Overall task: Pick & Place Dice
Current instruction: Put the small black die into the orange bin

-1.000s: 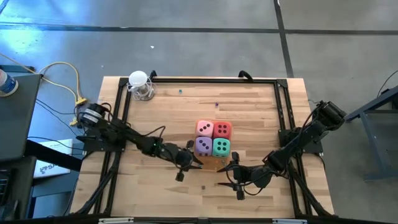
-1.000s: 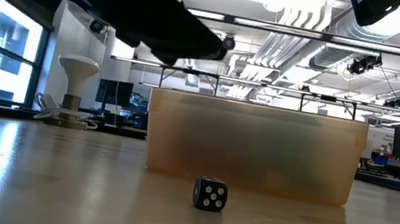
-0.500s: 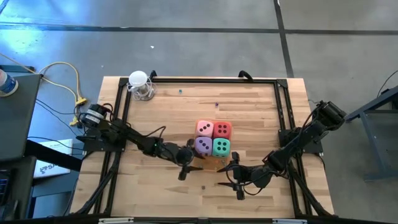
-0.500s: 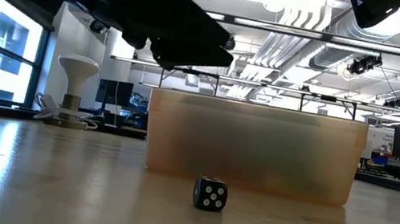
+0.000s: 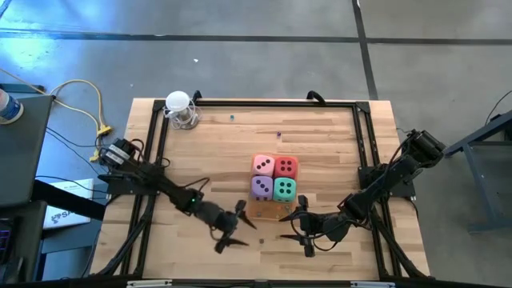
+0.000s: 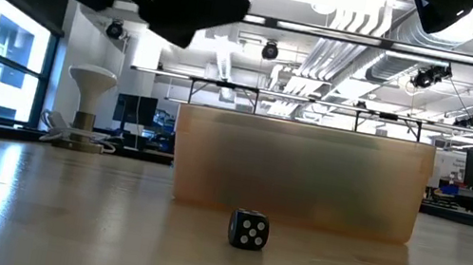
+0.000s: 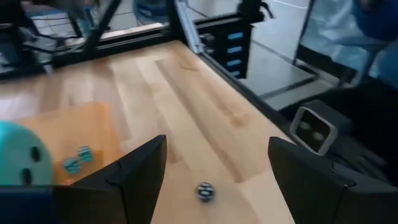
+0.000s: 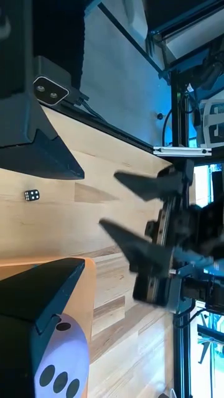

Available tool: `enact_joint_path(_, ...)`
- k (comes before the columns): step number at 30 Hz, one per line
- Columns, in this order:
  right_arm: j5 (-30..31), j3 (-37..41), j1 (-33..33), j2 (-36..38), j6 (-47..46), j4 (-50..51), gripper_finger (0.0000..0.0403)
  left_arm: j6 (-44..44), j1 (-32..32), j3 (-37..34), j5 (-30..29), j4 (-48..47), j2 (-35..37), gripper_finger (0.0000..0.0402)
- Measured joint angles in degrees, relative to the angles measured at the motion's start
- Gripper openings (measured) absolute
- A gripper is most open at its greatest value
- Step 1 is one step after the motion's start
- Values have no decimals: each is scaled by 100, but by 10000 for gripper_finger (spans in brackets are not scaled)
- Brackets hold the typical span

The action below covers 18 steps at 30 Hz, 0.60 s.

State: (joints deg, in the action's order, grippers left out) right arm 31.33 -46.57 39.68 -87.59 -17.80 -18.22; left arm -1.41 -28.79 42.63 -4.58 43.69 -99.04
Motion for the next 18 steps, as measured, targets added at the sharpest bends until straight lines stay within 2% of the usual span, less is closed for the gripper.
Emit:
enact_joint_path(8,0,0,0,0,4,-28,210,841,-129,0,-154,-40,0,274)
enact_joint_path(18,-16,0,0,0,15,-13,210,939,-51,0,-163,-31,-74,274)
